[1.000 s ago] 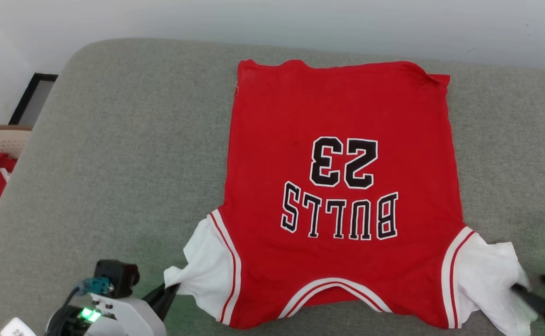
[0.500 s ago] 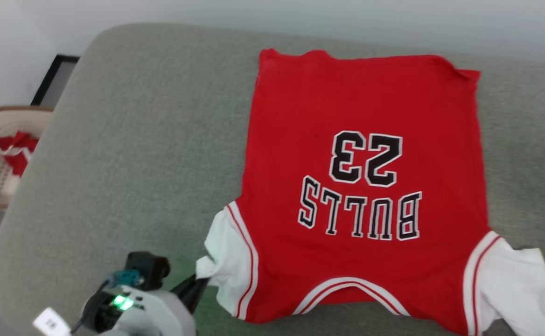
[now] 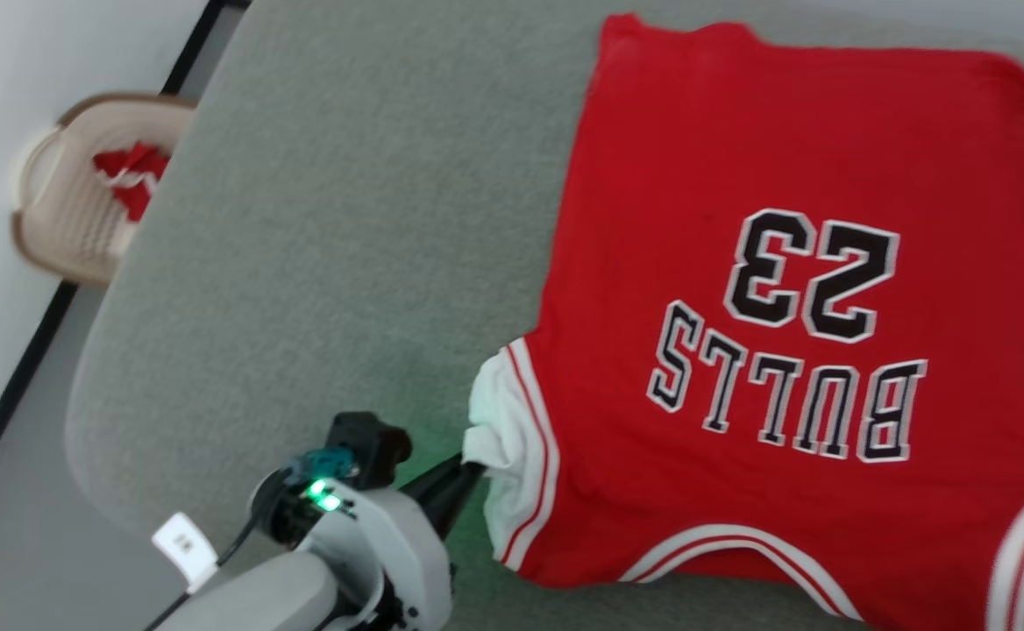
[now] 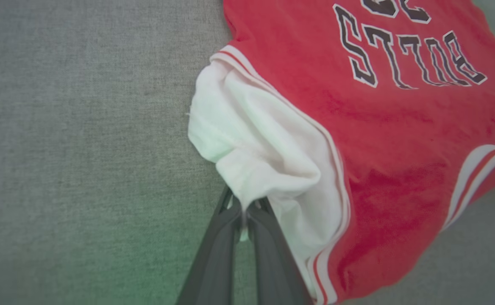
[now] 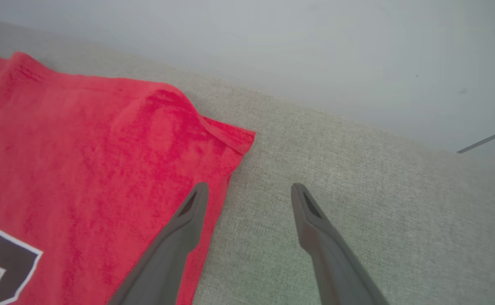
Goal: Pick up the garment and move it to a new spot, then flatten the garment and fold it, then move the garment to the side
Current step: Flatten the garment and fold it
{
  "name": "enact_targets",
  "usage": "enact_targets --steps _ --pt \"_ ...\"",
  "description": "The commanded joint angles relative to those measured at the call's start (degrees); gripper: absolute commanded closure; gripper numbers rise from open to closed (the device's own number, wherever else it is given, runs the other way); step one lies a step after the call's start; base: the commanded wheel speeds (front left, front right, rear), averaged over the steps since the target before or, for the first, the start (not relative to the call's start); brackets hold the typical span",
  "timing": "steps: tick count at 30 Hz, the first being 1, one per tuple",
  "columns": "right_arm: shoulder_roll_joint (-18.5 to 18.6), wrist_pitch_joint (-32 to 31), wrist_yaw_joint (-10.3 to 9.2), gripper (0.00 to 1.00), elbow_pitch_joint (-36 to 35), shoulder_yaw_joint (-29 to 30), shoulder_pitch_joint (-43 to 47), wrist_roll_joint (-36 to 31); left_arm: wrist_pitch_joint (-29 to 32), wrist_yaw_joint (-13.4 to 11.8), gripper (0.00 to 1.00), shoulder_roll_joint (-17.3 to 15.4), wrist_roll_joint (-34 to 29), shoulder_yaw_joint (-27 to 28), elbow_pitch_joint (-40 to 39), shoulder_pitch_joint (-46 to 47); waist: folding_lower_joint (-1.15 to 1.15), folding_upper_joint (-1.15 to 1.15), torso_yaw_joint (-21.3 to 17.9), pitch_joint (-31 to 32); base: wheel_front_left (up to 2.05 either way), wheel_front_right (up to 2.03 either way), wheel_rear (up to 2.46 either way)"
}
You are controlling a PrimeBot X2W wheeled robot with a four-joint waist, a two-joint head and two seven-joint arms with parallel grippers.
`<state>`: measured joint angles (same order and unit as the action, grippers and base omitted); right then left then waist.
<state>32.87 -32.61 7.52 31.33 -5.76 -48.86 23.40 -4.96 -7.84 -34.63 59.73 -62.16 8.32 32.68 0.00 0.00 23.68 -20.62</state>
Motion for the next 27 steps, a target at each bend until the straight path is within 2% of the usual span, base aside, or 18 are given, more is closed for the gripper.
enact_targets --steps 1,10,16,17,18,21,27 --pt "0.52 -0.59 -0.06 0.0 2.11 -0.72 -2.14 -0.09 -0.25 0.79 1.0 1.06 -0.67 -0.18 0.68 1.15 0.0 0.0 4.17 -4.08 0.0 0.0 0.0" --pt "1.86 -3.49 -0.06 0.0 15.81 -0.38 -9.14 -1.92 -1.16 4.65 1.0 5.41 -1.27 -1.21 4.77 3.89 0.0 0.0 8.68 -7.3 0.0 0.0 0.0" --pt "1.69 -5.98 -0.01 0.0 21.88 -2.04 -12.13 -4.07 -1.88 6.4 1.0 6.93 -0.95 -1.56 7.58 4.4 0.0 0.0 10.12 -8.22 0.0 0.0 0.0" --pt "1.57 -7.2 0.0 0.21 22.93 -2.87 -12.32 -3.98 -1.89 6.68 1.0 7.13 -0.88 -1.6 8.02 4.41 0.0 0.0 10.16 -8.28 0.0 0.0 0.0" --pt "1.28 -8.02 0.03 1.0 23.75 -3.5 -12.29 -4.04 -2.06 6.75 1.0 7.24 -0.81 -1.59 8.44 4.34 0.0 0.0 10.12 -8.22 0.0 0.0 0.0" --pt "1.26 -9.91 0.06 1.0 25.49 -4.66 -12.7 -4.61 -2.29 7.33 1.0 7.6 -0.5 -1.51 9.64 4.39 0.0 0.0 9.94 -8.07 0.0 0.0 0.0" --pt "2.4 -8.59 -0.05 1.0 24.9 -7.76 -13.76 -4.35 -2.91 7.92 1.0 7.74 -0.09 -1.11 11.98 4.67 0.0 0.0 8.61 -6.9 0.0 0.0 0.0"
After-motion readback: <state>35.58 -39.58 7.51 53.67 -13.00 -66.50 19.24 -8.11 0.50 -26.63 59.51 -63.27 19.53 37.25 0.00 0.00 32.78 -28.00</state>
